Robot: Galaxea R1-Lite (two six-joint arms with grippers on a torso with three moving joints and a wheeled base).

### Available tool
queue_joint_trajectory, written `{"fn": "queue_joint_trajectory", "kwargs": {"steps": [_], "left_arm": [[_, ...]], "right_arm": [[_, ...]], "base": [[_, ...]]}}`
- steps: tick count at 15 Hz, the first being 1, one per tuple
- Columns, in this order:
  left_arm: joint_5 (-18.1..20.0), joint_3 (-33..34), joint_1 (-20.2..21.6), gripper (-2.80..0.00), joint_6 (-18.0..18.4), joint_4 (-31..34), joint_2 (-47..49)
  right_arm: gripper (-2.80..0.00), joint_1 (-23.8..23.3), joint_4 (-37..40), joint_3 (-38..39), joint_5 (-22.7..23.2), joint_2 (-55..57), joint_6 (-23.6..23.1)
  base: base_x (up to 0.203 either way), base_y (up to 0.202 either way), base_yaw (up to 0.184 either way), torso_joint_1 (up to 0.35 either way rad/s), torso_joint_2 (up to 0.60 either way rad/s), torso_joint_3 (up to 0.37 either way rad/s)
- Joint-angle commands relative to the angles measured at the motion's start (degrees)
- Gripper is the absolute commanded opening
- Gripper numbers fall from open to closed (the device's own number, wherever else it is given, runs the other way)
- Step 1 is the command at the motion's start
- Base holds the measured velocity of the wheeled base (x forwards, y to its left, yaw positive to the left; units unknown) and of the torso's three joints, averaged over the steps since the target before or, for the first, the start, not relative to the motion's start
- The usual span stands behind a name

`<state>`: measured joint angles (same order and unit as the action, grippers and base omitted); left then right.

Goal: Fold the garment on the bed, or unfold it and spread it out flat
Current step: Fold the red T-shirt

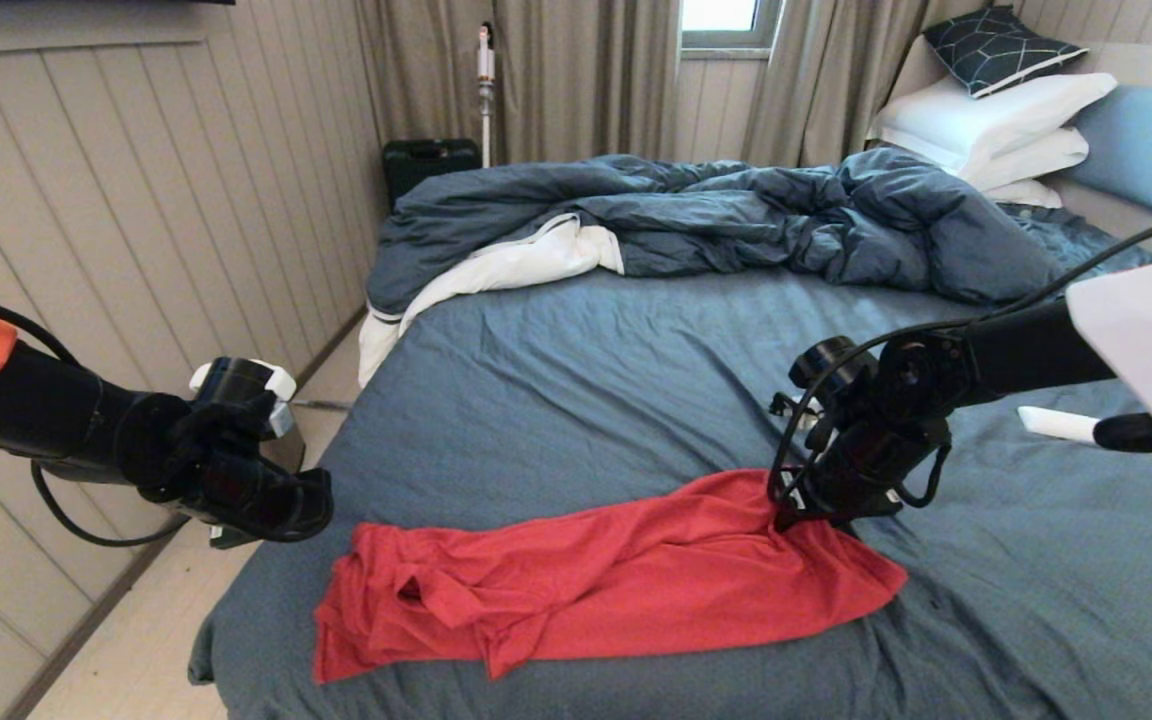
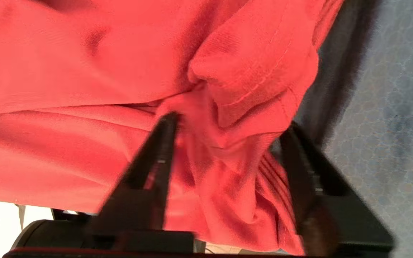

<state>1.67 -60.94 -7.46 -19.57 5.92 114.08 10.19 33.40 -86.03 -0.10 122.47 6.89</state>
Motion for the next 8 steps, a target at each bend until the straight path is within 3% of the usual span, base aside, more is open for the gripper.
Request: {"fn": "queue_joint_trajectory", "kwargs": {"steps": [1, 8], "left_arm": [[0.1, 0.0, 0.0, -2.8, -0.1, 0.1, 0.3], [0.0, -0.1, -0.1, -2.8, -0.1, 0.1, 0.5]], "right_arm": [[0.0, -0.1, 0.2, 0.0, 0.0, 0.4, 0.1], [0.0, -0.1, -2.7, -0.3, 0.1, 3.9, 0.1]], "base": [[0.0, 0.0, 0.0, 0.0, 0.0, 0.0], [0.0, 0.0, 0.0, 0.0, 0.0, 0.0]]}}
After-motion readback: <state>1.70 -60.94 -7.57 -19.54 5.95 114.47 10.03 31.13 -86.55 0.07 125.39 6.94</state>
